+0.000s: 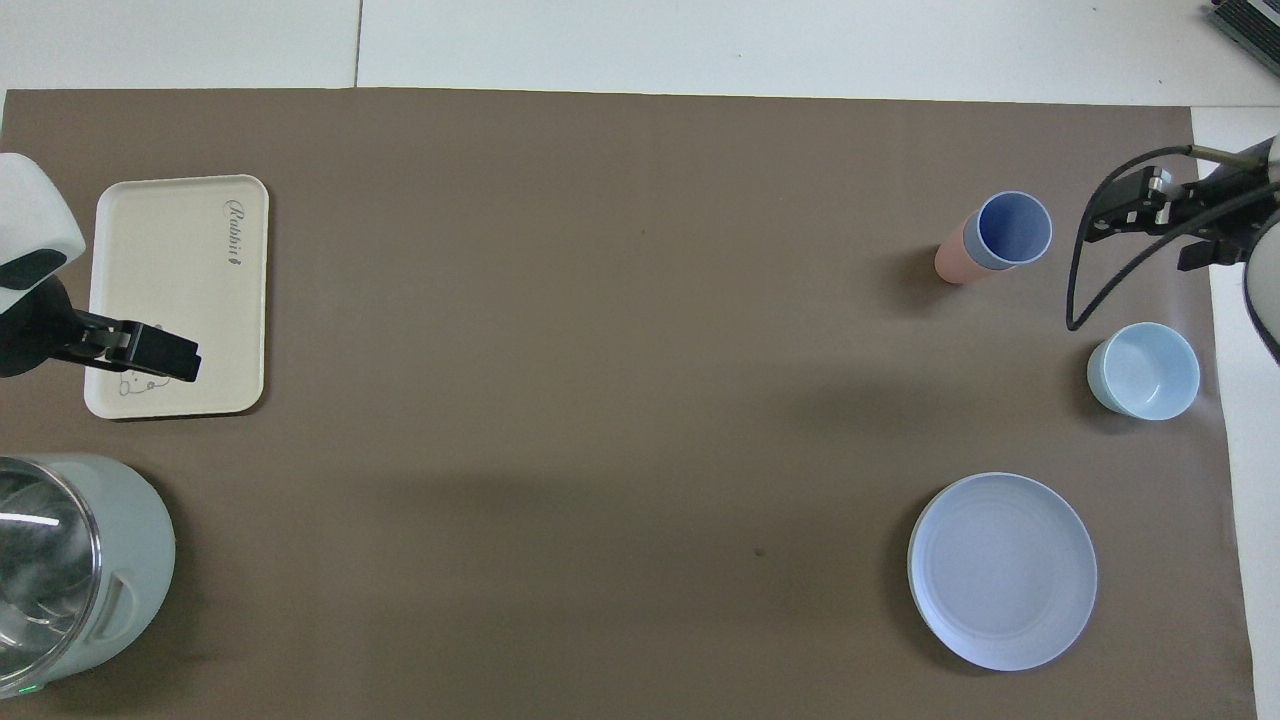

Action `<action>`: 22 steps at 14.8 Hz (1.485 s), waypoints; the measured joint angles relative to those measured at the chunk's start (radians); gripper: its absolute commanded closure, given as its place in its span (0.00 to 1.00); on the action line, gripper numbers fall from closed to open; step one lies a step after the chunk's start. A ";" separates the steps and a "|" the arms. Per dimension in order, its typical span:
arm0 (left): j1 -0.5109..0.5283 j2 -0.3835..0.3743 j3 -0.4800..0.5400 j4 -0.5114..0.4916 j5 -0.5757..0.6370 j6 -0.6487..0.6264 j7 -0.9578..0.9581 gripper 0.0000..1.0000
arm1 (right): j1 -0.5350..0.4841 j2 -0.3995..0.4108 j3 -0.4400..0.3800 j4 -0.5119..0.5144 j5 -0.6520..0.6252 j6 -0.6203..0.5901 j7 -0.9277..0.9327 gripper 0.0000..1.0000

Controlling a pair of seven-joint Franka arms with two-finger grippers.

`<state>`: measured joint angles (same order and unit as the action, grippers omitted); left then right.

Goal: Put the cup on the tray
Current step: 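Move the right gripper toward the nested pink and blue cups, then lower the right gripper and grasp the nested cups by the rim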

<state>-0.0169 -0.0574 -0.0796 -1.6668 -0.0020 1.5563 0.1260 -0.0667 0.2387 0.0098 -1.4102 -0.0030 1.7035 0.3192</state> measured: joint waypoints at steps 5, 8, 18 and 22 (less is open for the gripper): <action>0.000 0.000 0.000 0.000 0.000 0.000 0.000 0.00 | -0.020 0.245 0.000 0.249 0.046 0.006 0.310 0.00; 0.000 0.000 0.000 0.000 0.000 0.000 -0.001 0.00 | -0.039 0.358 0.000 0.353 0.057 0.033 0.367 0.00; 0.000 0.000 0.001 0.000 0.000 0.001 -0.072 0.00 | -0.148 0.507 0.000 0.415 0.211 0.050 0.456 0.00; 0.000 0.000 0.001 0.000 0.000 0.001 -0.072 0.00 | -0.171 0.565 0.000 0.404 0.313 0.051 0.508 0.00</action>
<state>-0.0169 -0.0574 -0.0787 -1.6670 -0.0020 1.5572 0.0544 -0.2382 0.8033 0.0098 -1.0066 0.3103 1.7544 0.8272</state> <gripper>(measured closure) 0.000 0.000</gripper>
